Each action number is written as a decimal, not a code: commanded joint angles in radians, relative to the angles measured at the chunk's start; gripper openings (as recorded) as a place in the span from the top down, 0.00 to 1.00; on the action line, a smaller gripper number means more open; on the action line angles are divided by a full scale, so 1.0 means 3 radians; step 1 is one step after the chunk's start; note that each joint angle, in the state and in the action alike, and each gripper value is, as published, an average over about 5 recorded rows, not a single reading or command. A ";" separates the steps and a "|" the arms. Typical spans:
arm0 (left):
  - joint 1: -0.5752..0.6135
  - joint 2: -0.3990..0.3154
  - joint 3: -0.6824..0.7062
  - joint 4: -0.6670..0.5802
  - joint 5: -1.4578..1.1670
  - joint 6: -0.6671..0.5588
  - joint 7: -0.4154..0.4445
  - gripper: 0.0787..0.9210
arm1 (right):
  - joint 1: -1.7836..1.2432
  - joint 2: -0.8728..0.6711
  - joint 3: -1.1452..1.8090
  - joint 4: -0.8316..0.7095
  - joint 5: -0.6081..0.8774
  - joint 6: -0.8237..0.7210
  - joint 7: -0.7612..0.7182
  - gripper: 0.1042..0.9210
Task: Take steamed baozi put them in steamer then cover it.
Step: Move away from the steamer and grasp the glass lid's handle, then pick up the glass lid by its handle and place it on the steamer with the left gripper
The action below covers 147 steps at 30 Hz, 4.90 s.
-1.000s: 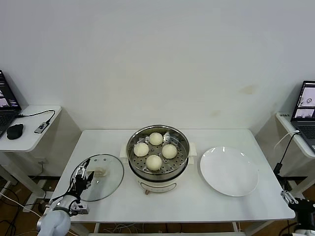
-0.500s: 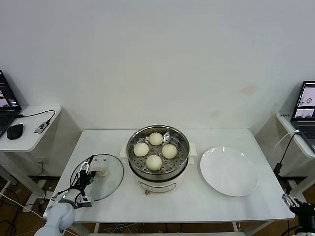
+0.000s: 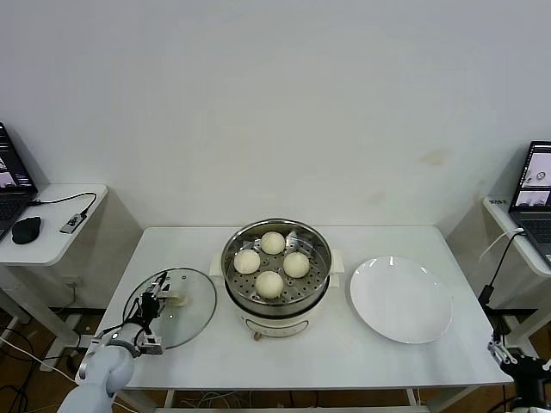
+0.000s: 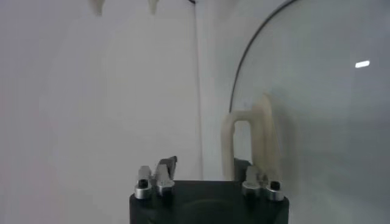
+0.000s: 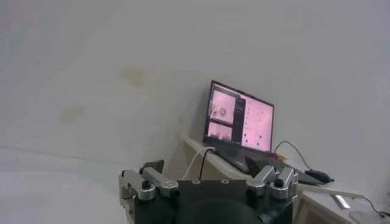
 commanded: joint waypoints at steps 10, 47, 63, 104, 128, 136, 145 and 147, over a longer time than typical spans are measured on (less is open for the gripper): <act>0.0117 -0.0023 -0.0090 -0.0161 -0.0110 -0.0040 -0.0230 0.87 | -0.0028 0.0008 -0.0032 0.0009 -0.0040 0.0012 -0.0006 0.12; -0.0198 0.0653 0.1124 -0.2657 -0.0962 0.2132 0.0762 0.92 | 0.0008 0.0164 -0.0466 -0.0046 -0.0647 0.0164 0.0078 0.12; -0.0937 -0.0727 0.1890 -0.1877 0.0461 0.2312 0.1401 0.92 | 0.0117 0.0188 -0.0623 -0.0209 -0.0965 0.0150 0.0224 0.12; -0.0795 -0.1159 0.1621 -0.1347 0.0996 0.2155 0.1434 0.92 | 0.0095 0.0181 -0.0695 -0.0300 -0.0949 0.0193 0.0206 0.12; -0.0660 -0.1190 0.1618 -0.1461 0.0986 0.2133 0.1398 0.92 | 0.0089 0.0180 -0.0718 -0.0304 -0.0963 0.0195 0.0204 0.12; -0.0564 -0.1163 0.1627 -0.1671 0.0966 0.2139 0.1403 0.74 | 0.0089 0.0179 -0.0728 -0.0299 -0.0966 0.0192 0.0202 0.12; 0.0152 -0.0794 0.1516 -0.2568 0.0657 0.2081 0.1255 0.44 | 0.0067 0.0165 -0.0723 -0.0285 -0.0957 0.0194 0.0200 0.12; 0.0415 -0.0665 0.1413 -0.2877 0.0513 0.2005 0.1180 0.38 | 0.0055 0.0152 -0.0727 -0.0280 -0.0948 0.0197 0.0198 0.12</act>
